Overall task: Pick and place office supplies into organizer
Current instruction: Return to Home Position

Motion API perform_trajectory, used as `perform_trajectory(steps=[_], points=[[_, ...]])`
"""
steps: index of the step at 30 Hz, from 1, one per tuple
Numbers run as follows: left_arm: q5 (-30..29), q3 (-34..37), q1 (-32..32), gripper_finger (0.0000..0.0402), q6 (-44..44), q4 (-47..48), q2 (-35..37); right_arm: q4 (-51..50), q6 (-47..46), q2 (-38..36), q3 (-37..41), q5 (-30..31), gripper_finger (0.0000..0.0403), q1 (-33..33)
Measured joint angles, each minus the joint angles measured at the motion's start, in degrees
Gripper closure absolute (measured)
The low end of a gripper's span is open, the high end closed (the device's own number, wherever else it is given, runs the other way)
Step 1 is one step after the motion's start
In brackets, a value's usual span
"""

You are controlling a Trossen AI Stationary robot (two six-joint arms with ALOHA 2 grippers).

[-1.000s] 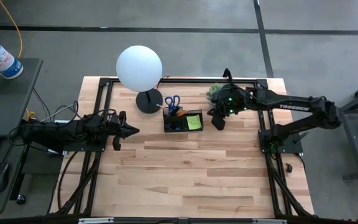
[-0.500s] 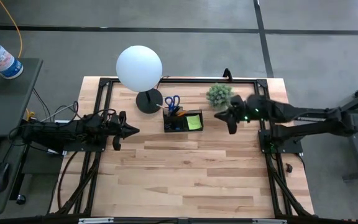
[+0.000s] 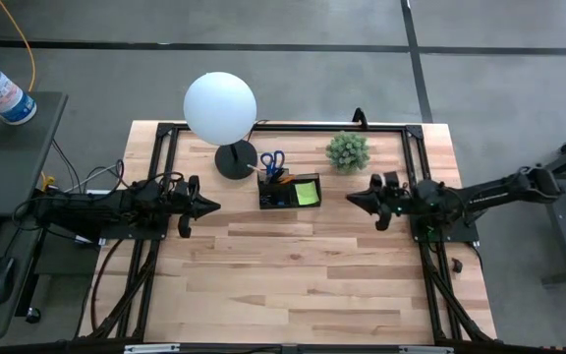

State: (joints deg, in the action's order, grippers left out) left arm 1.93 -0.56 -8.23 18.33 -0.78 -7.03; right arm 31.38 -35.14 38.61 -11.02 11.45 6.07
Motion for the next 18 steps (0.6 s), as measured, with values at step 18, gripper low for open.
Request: perform_trajectory(steps=[18], points=[[0.0,0.0,0.0,0.0401,0.0,0.0,0.0,-24.9,11.5,-32.3,1.8,9.6,0.0403,3.3]])
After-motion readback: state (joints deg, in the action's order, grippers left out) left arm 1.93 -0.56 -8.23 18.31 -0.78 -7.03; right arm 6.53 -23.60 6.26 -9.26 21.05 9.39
